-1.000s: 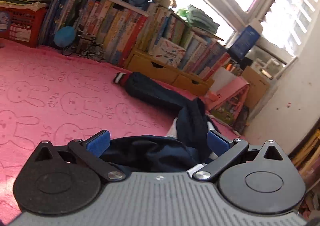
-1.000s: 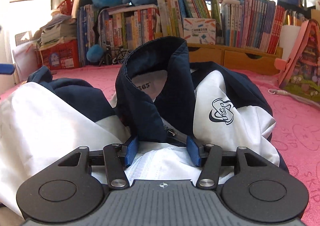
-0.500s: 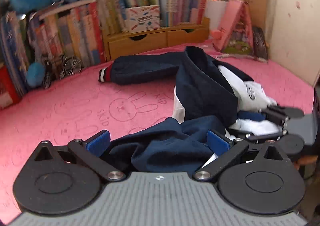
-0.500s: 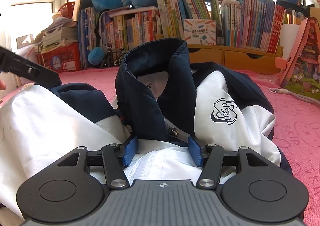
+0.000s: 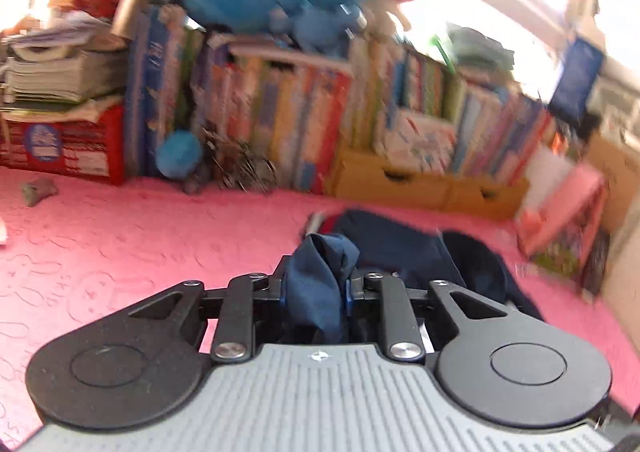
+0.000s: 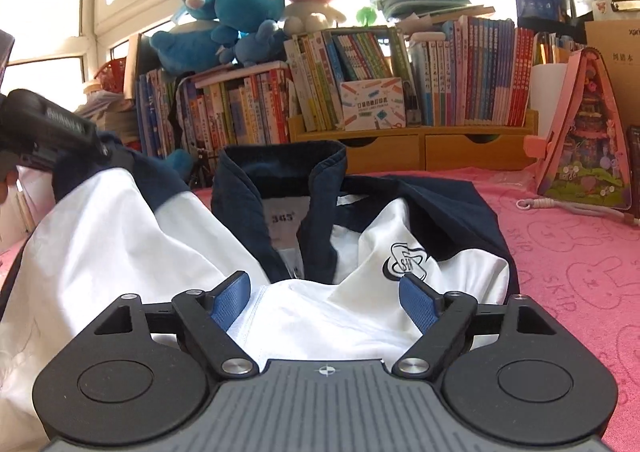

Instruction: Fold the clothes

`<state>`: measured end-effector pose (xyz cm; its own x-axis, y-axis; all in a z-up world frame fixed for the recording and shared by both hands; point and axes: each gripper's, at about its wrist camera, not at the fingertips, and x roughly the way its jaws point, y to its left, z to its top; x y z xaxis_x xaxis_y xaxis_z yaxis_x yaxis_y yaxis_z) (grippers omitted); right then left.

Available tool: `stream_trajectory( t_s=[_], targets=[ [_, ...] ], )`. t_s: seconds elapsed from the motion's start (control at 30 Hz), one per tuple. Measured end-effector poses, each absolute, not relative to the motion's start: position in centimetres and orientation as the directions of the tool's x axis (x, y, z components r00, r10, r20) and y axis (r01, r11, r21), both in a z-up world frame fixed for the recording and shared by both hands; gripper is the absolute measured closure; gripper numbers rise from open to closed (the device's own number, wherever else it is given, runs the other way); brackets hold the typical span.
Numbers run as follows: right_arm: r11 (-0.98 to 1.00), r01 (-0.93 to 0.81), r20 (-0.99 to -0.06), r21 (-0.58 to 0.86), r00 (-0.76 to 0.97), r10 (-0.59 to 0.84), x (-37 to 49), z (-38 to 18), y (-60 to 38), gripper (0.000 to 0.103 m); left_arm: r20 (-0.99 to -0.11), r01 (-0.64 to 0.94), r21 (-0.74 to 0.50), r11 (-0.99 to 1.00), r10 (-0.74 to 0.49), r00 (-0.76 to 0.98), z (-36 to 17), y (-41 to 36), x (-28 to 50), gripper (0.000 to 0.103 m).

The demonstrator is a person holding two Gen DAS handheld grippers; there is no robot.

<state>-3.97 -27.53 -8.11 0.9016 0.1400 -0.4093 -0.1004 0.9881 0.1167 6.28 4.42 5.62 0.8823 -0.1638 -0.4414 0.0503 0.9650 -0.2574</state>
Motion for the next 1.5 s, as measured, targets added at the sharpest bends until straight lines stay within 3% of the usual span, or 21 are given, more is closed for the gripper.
stream_trajectory(
  t_s=[0.13, 0.23, 0.33, 0.4, 0.5, 0.53, 0.67, 0.73, 0.77, 0.8, 0.9, 1.13, 1.27, 1.3, 1.4, 1.5],
  targets=[
    [0.993, -0.054, -0.433, 0.102, 0.897, 0.093, -3.1, -8.5, -27.6, 0.023, -0.282, -0.122, -0.185, 0.975, 0.067, 0.957, 8.1, 8.8, 6.2, 0.093],
    [0.990, -0.054, -0.456, 0.129, 0.884, 0.107, -2.7, -9.2, -27.7, 0.022, -0.344, -0.107, -0.226, 0.968, 0.024, 0.939, 7.0, 11.4, 6.5, 0.090],
    [0.989, -0.056, -0.489, 0.136, 0.864, 0.116, -2.4, -10.5, -27.4, 0.021, -0.407, -0.034, -0.267, 0.963, -0.081, 0.910, 4.9, 12.5, 6.4, 0.058],
    [0.985, -0.053, -0.533, 0.166, 0.835, 0.135, -2.0, -11.3, -27.4, 0.021, -0.425, 0.024, -0.214, 0.976, -0.115, 0.898, 3.4, 10.9, 6.5, 0.013],
    [0.982, -0.051, -0.545, 0.180, 0.826, 0.143, -2.0, -11.5, -27.4, 0.020, -0.429, 0.083, -0.042, 0.996, -0.093, 0.898, 1.8, 6.9, 7.7, 0.000],
    [0.982, -0.051, -0.546, 0.179, 0.826, 0.143, -2.0, -11.5, -27.4, 0.020, -0.449, 0.100, 0.023, 0.995, -0.079, 0.890, 0.9, 5.3, 8.7, 0.000],
    [0.983, -0.052, -0.547, 0.178, 0.825, 0.143, -1.9, -11.4, -27.3, 0.019, -0.647, 0.158, 0.138, 0.978, -0.032, 0.761, -3.6, 0.9, 14.2, 0.000],
    [0.983, -0.053, -0.548, 0.177, 0.824, 0.143, -1.9, -11.4, -27.3, 0.018, -0.737, 0.152, 0.139, 0.978, 0.000, 0.676, -5.9, 0.3, 16.3, 0.008],
    [0.983, -0.053, -0.549, 0.177, 0.824, 0.143, -1.9, -11.4, -27.3, 0.018, -0.773, 0.129, 0.144, 0.981, 0.030, 0.634, -7.3, 0.3, 17.3, 0.032],
    [0.983, -0.053, -0.549, 0.176, 0.824, 0.143, -1.9, -11.4, -27.2, 0.018, -0.795, 0.102, 0.136, 0.985, 0.047, 0.604, -8.2, 0.5, 17.9, 0.066],
    [0.983, -0.054, -0.550, 0.175, 0.823, 0.143, -1.9, -11.4, -27.2, 0.017, -0.739, 0.007, 0.039, 0.999, 0.024, 0.673, -7.0, 2.3, 17.5, 0.101],
    [0.993, -0.043, -0.542, 0.114, 0.835, 0.098, -0.6, -8.8, -26.1, 0.017, -0.341, -0.081, -0.307, 0.948, -0.031, 0.939, 10.8, 13.6, 18.8, 0.101],
    [0.991, -0.063, -0.452, 0.119, 0.885, 0.111, 1.0, -5.1, -25.5, 0.013, -0.193, -0.084, -0.356, 0.931, 0.015, 0.981, 16.9, 19.3, 18.1, 0.101],
    [0.991, -0.067, -0.435, 0.119, 0.894, 0.112, 1.5, -4.4, -25.4, 0.011, -0.180, -0.095, -0.338, 0.936, 0.035, 0.983, 16.9, 20.3, 18.0, 0.100],
    [0.994, -0.064, -0.446, 0.093, 0.889, 0.099, 3.1, -4.4, -24.9, 0.008, -0.253, -0.210, -0.262, 0.942, 0.143, 0.957, 12.9, 23.5, 18.2, 0.093],
    [0.996, -0.062, -0.503, 0.063, 0.860, 0.086, 4.0, -6.0, -24.1, 0.008, -0.406, -0.355, -0.154, 0.922, 0.268, 0.874, 5.9, 26.6, 18.9, 0.090]
  ],
)
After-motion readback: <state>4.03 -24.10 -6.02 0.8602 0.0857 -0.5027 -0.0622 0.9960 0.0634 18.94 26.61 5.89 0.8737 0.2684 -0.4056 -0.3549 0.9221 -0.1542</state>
